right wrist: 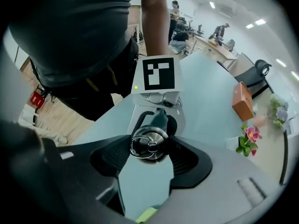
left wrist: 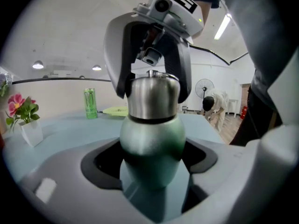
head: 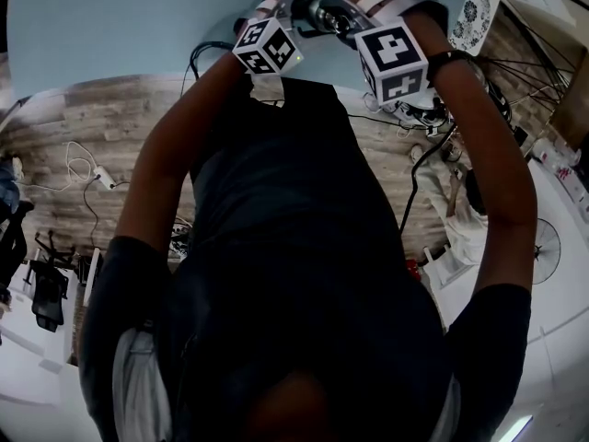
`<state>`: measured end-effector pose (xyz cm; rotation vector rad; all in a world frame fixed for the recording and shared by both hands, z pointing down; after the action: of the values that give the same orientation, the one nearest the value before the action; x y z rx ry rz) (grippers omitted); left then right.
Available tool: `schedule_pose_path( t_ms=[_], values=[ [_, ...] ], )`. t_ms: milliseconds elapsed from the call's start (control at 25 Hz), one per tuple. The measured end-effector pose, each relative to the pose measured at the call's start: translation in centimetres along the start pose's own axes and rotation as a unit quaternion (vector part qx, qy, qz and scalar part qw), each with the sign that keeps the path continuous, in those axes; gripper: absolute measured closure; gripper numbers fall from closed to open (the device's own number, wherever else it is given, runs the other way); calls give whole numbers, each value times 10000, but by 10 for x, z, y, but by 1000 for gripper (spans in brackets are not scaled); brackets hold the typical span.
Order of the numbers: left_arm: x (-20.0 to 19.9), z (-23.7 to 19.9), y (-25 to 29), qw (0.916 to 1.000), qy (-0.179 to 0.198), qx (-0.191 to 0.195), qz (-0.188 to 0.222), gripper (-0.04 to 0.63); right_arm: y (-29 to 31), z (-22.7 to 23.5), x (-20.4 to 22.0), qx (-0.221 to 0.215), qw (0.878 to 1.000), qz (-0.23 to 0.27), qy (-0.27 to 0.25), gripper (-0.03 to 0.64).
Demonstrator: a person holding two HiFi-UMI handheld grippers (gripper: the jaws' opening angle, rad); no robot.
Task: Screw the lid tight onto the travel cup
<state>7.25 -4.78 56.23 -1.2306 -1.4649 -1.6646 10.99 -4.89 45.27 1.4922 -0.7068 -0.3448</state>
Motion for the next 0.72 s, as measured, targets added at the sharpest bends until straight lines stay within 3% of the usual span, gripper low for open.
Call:
schedule_pose_path(
  t_ms=[240,320,400,480,560,720],
  values=[
    [1,-1,-1,10000,-18,20,15,179,0,2,4,375,9879,489,1421,364],
    [1,-1,-2,10000,-24,18,21,178,0,0,4,620,9757,602,2013,364],
    [1,-1,-3,10000,-12,9,18,179,0,-2,4,943,9561,733,2675,364],
    [1,-1,-3,10000,3,-1,13,178,1,-5,4,1323,9273,878,3390,364],
    [1,-1,-4,10000,5,-5,10,178,2,-7,3,1748,8875,994,4147,365],
    [1,0,-3,10000,19,-45,2,178,4,-13,-2,2682,7825,1071,5516,365]
  ],
)
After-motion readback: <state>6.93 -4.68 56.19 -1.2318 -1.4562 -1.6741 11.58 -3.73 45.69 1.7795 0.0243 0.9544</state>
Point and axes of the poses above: the fingertips, and each gripper's own axes: y forward along the fingers, z to its right, x out of its underside, the point moved 7 cm from there along -y, backward along the fingers, and after that the axes turned 2 degrees about -y, right-handed, at the moved point
